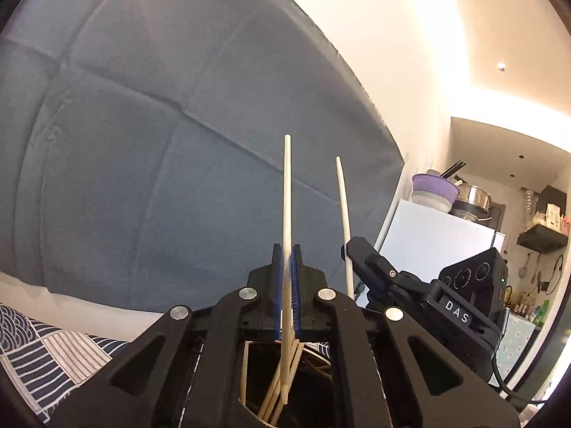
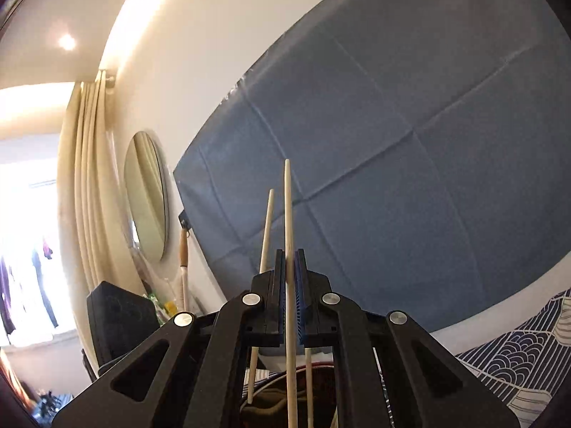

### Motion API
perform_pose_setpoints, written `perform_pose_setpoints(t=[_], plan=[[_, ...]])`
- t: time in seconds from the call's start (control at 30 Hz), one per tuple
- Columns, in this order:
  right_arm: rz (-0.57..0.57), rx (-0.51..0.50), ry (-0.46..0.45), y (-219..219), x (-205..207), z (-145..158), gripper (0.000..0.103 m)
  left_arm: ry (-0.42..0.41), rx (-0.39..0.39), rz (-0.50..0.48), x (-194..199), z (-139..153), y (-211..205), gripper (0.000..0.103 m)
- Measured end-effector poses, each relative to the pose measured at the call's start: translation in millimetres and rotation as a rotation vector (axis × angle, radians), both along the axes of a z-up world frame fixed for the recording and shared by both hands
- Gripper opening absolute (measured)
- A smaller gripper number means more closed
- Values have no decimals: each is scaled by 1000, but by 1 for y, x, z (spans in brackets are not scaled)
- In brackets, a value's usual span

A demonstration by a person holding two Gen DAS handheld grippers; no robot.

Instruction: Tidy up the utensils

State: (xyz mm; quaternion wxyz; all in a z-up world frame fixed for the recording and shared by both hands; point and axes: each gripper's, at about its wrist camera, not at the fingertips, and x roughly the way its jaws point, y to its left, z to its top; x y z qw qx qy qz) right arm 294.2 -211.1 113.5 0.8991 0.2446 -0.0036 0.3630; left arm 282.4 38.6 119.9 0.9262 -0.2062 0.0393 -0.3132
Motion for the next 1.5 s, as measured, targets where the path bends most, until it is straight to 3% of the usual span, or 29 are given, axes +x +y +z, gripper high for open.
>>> perform_pose_setpoints(t=[0.1, 0.2, 0.23, 0.27, 0.3, 0.33, 0.37, 0.4, 0.43, 0.47, 0.57, 0.73, 0.93, 1.03, 1.2, 1.3, 1.37, 1.5], plan=[[1, -6, 22, 0, 8, -4, 5, 28, -7, -34, 5, -2, 2, 5], [-1, -17, 22, 4, 7, -4, 9, -23, 40, -9, -6, 0, 1, 8], [-13, -20, 12, 4, 6, -2, 9, -36, 60, 8, -9, 2, 4, 11], [-26, -16, 8, 2, 4, 0, 10, -41, 61, 25, -11, 5, 6, 25], [-43, -5, 13, 0, 4, 2, 23, -36, 41, 29, -12, 8, 10, 50], [-57, 12, 17, -8, 1, 4, 38, -34, 21, 24, -13, 10, 13, 61], [-83, 40, 19, -13, -3, 5, 67, -42, 6, 24, -15, 12, 16, 71], [-109, 60, 18, -18, -6, 6, 84, -53, 7, 33, -17, 14, 17, 78], [-145, 74, 10, -21, -10, 10, 89, -68, 23, 57, -21, 18, 17, 83], [-166, 75, 3, -23, -12, 13, 89, -78, 39, 81, -24, 21, 17, 91], [-198, 68, -23, -26, -20, 20, 92, -115, 67, 82, -31, 27, 20, 96], [-190, 59, 10, -29, -18, 19, 94, -88, 84, 113, -30, 33, 28, 97], [-176, 43, 64, -31, -8, 14, 95, 49, 142, 167, -8, 27, 47, 97], [-189, 10, 88, -34, 0, 12, 95, 196, 264, 223, 15, 12, 51, 97], [-311, -79, 296, -47, 33, 2, 95, 565, 362, 321, 67, -37, 63, 97], [-368, -291, 513, -47, 68, -12, 95, 662, 407, 346, 80, -59, 65, 97], [-390, -480, 717, -44, 97, -36, 95, 706, 449, 331, 86, -69, 61, 97], [-256, -530, 935, -52, 125, -87, 95, 739, 553, 290, 93, -85, 41, 97]])
